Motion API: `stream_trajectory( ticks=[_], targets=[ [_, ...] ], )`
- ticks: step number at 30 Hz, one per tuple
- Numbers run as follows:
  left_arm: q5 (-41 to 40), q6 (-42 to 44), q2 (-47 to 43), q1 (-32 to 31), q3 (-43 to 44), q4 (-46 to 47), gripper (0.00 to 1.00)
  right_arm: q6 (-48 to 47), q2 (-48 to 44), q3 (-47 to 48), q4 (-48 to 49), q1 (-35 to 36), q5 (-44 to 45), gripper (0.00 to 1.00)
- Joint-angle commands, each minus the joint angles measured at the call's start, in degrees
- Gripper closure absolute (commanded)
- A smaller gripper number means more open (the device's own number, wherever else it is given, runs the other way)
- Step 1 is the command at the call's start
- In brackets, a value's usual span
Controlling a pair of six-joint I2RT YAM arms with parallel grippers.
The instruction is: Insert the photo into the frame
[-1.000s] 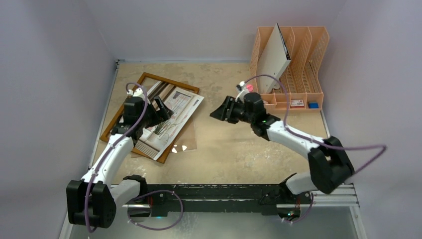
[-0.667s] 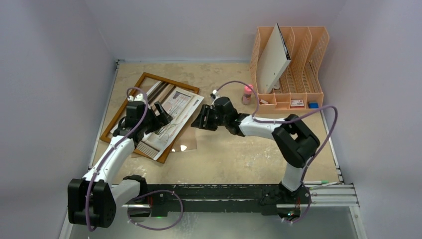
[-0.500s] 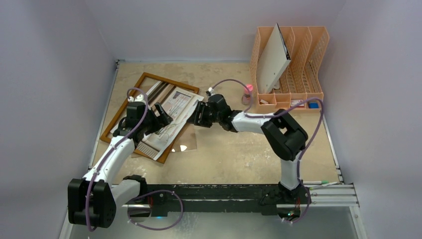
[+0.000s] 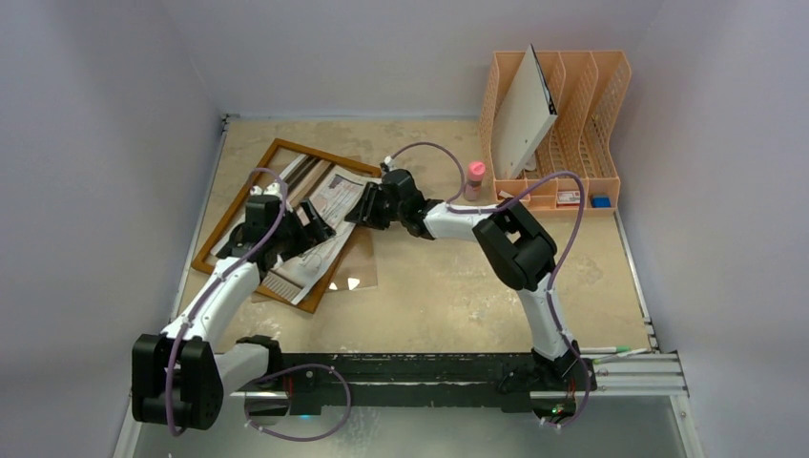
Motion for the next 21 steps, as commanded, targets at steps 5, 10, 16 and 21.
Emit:
stream_trajectory(
  ticks=[5, 10, 16, 21],
  targets=[
    [0.9, 0.5, 3.1, -0.7, 1.5, 0.3, 0.18, -2.6, -1.2, 4.3, 5.9, -0.1, -1.9, 0.65],
    [-4.0, 3.1, 7.1, -4.0, 6.6, -2.8, 0.18, -4.6, 1.1, 7.8, 7.0, -0.5, -5.2, 0.57],
    [-17.8, 6.8, 14.7, -9.7, 14.9, -9.8, 0.21, -2.9, 1.3, 9.3, 8.6, -2.0, -8.3, 0.53],
    [-24.9, 6.7, 17.9, -10.8, 18.5, -12.9, 0.32, -2.1, 1.5, 11.2, 7.5, -3.1, -10.6, 0.51]
  ],
)
